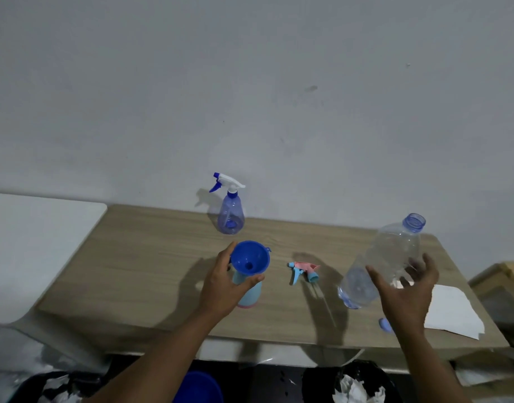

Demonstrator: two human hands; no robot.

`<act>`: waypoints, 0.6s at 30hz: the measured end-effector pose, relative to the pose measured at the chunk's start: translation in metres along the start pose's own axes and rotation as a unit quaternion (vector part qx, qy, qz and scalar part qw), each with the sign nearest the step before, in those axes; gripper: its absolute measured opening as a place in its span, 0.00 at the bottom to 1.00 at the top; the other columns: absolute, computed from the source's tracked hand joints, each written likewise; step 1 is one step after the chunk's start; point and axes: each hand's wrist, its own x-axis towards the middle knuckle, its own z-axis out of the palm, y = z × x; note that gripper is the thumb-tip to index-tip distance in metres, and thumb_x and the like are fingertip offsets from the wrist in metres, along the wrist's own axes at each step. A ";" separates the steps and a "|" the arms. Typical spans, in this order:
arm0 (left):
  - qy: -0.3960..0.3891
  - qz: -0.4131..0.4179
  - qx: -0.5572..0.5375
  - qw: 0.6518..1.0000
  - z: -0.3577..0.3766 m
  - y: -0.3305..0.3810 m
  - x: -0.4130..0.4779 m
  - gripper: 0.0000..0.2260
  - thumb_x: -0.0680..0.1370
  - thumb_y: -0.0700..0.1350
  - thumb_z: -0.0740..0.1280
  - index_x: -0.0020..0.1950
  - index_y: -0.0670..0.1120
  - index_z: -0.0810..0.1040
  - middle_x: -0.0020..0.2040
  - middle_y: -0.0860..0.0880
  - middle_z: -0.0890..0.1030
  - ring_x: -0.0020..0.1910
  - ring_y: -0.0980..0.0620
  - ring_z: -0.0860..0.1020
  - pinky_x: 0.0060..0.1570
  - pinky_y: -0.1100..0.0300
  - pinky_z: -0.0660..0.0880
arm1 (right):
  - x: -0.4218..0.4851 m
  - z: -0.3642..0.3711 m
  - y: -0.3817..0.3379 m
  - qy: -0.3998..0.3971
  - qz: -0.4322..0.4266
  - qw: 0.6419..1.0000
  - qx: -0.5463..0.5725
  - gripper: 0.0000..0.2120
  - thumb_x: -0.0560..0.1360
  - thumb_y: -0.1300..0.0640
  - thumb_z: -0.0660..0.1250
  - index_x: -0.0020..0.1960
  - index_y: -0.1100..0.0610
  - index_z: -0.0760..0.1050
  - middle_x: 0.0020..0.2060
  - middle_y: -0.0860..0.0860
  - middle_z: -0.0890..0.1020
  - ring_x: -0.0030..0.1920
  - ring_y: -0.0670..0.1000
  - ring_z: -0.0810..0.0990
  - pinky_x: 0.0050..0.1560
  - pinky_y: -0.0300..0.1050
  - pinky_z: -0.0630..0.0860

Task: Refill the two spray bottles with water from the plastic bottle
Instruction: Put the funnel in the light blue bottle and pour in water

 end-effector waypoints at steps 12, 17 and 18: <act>0.012 -0.080 -0.005 0.997 0.004 -0.052 -0.020 0.48 0.64 0.61 0.80 0.77 0.62 0.57 0.69 0.63 0.70 0.69 0.60 0.70 0.64 0.49 0.74 | -0.067 0.086 -0.035 -0.223 -0.070 0.972 0.010 0.24 0.72 0.54 0.76 0.65 0.50 0.72 0.57 0.48 0.78 0.58 0.49 0.79 0.56 0.53 0.79; 0.005 -0.111 -0.034 0.993 0.022 -0.067 -0.034 0.35 0.65 0.56 0.79 0.66 0.70 0.66 0.64 0.64 0.75 0.62 0.59 0.77 0.57 0.45 0.80 | -0.057 0.122 -0.068 -0.445 -0.089 0.889 -0.067 0.41 0.66 0.43 0.79 0.73 0.43 0.65 0.66 0.37 0.72 0.66 0.36 0.72 0.61 0.36 0.71; 0.009 -0.108 -0.031 0.994 0.025 -0.069 -0.035 0.33 0.66 0.55 0.78 0.66 0.70 0.66 0.64 0.60 0.75 0.63 0.57 0.77 0.57 0.44 0.79 | -0.055 0.128 -0.069 -0.470 -0.091 0.875 -0.071 0.45 0.64 0.42 0.81 0.75 0.44 0.63 0.69 0.38 0.71 0.67 0.37 0.70 0.64 0.37 0.70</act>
